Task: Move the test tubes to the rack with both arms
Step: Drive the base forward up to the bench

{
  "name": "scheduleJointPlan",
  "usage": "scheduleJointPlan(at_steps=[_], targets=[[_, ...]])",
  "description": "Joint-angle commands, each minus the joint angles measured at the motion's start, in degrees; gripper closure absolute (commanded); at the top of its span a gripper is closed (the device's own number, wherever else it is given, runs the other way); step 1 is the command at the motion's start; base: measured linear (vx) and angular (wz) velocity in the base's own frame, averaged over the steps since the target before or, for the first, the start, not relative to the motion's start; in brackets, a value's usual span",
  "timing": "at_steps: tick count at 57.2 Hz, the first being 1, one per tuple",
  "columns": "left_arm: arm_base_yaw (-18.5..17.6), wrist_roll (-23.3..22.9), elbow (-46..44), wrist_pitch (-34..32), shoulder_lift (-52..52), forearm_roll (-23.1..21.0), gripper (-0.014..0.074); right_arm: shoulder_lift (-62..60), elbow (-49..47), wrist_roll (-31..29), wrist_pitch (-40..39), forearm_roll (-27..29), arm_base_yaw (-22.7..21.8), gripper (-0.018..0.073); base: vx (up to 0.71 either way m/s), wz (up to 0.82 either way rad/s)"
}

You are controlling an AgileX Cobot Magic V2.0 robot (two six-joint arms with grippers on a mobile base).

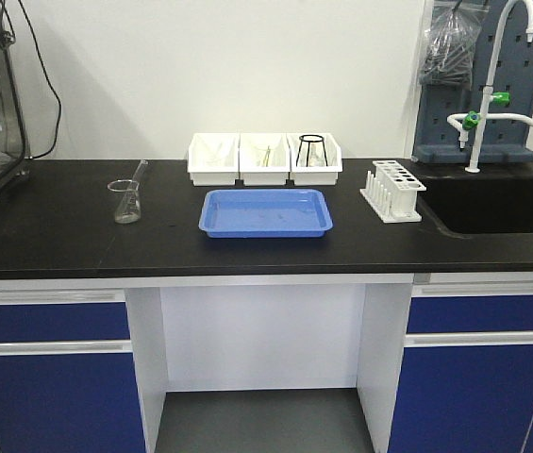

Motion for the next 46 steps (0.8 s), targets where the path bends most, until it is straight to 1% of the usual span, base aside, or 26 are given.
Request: scheduleJointPlan(at_steps=[1, 46], targets=[[0.0, -0.3, 1.5, -4.6, -1.2, -0.4, 0.0617, -0.4, 0.6, -0.3, -4.5, -0.6, 0.2, 0.0567, 0.00, 0.00], [0.0, -0.3, 1.5, -4.6, -1.2, -0.4, 0.0617, -0.4, 0.6, -0.3, -4.5, -0.6, 0.2, 0.0567, 0.00, 0.00]])
